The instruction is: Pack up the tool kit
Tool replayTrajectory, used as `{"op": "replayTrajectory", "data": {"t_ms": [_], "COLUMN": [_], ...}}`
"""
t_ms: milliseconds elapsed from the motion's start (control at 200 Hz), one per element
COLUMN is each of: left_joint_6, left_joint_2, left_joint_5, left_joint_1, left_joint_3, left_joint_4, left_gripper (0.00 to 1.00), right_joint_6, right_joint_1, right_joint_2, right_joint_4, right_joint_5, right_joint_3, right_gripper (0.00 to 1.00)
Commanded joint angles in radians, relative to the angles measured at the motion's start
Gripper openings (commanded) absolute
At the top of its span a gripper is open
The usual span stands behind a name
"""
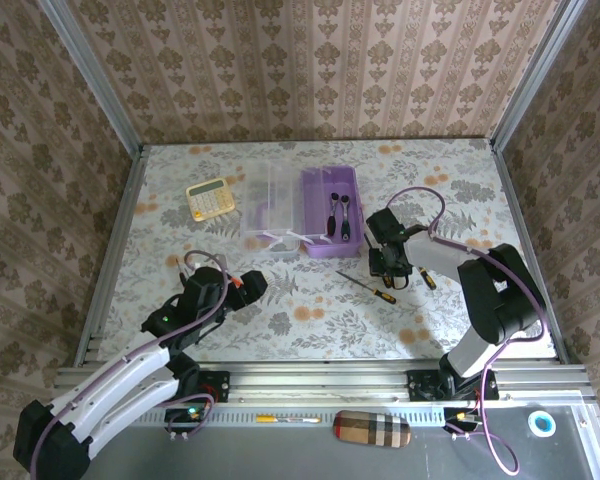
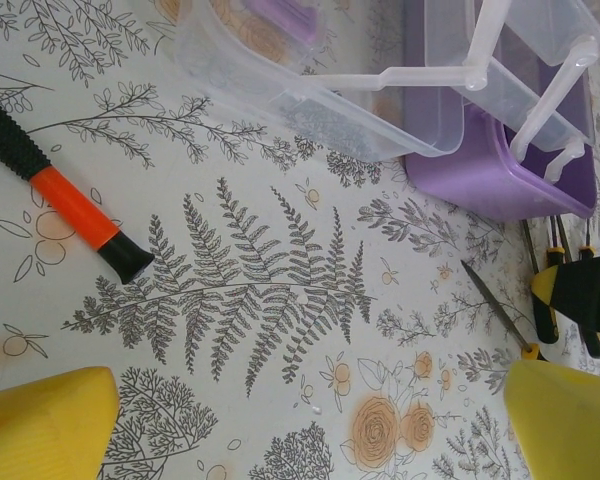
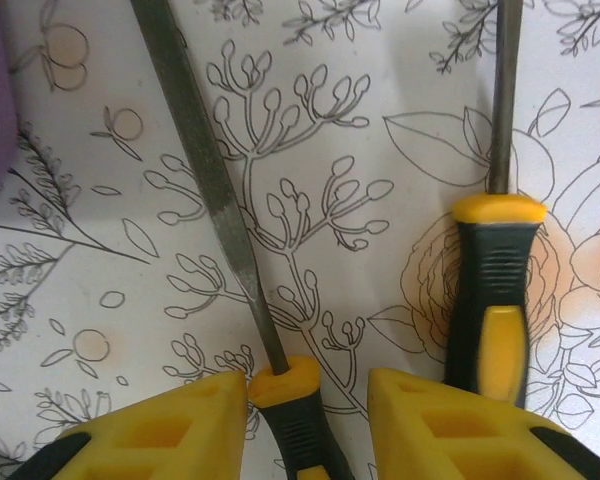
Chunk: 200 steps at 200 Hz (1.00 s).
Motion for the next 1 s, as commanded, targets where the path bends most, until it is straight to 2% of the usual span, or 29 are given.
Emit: {"op": "replayTrajectory", "data": {"t_ms": [0, 385, 755, 915, 995], "left_joint_6": [-0.005, 0.000, -0.002, -0.002, -0.002], "left_joint_2": [-0.011, -0.028, -0.063, -0.063, -0.064], "left_joint_5": [0.006, 0.004, -0.007, -0.009, -0.009], "left_joint_1": [0.006, 0.006, 0.008, 0.008, 0.008], "left_joint_3": [0.031, 0.043, 0.042, 0.041, 0.042], "left_joint_4": [0.004, -0.018, -0.050, -0.051, -0.053], "left_gripper": [1.00, 1.00, 1.00, 1.00, 1.00], "right_joint_6": [0.013, 0.024, 0.051, 0.067, 0.066], "right_joint_1": [0.008, 0.010, 0.007, 0.006, 0.007], "right_joint_2": [0.005, 0.035, 0.053, 0.069, 0.073], "right_joint_4": [0.000, -0.015, -0.030, -0.044, -0.045], "right_joint_5": [-0.012, -0.072, -0.013, -0.012, -0.022], "right_joint_3": [-0.012, 0.028, 0.047, 0.069, 0.077], "right_gripper": [0.38, 0.31, 0.19, 0.19, 0.25]}}
